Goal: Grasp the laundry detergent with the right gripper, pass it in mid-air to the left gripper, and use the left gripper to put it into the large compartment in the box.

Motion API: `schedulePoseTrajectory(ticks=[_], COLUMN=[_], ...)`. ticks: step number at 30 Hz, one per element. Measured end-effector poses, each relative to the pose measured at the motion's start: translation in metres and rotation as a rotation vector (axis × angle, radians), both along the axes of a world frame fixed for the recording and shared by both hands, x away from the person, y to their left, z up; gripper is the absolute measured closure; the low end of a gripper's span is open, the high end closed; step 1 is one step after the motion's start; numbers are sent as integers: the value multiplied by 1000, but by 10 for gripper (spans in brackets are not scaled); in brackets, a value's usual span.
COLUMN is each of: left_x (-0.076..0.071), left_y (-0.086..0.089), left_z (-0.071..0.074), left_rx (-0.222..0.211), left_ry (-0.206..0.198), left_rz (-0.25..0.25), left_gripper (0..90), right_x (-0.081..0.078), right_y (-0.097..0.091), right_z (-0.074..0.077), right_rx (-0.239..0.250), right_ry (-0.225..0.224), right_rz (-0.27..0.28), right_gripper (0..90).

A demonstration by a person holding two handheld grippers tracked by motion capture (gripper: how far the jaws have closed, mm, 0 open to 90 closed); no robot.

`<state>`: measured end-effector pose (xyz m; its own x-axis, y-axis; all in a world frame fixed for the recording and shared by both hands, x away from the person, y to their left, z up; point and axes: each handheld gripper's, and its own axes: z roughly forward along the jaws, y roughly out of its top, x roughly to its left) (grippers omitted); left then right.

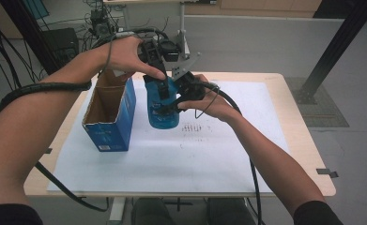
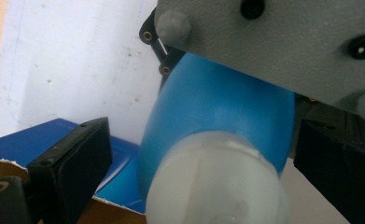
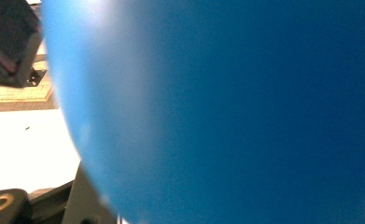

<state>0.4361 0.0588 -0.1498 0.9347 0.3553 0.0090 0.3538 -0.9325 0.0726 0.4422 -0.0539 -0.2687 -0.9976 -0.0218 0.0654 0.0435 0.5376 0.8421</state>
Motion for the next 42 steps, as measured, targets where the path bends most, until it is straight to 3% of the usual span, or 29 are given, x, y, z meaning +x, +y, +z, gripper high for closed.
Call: schedulePoseTrajectory(ticks=[19,42], left_x=[1,-1], left_y=[-1,-4], left_z=[0,-2], left_rx=[24,17], left_ry=[3,5], left_rz=[-15,-8], left_gripper=[51,53], right_x=[0,-1], right_y=[-2,-3], right_z=[2,3], right_rx=[6,18], right_ry=[-4,-21], right_rz=[-1,13], right_gripper=[434,434])
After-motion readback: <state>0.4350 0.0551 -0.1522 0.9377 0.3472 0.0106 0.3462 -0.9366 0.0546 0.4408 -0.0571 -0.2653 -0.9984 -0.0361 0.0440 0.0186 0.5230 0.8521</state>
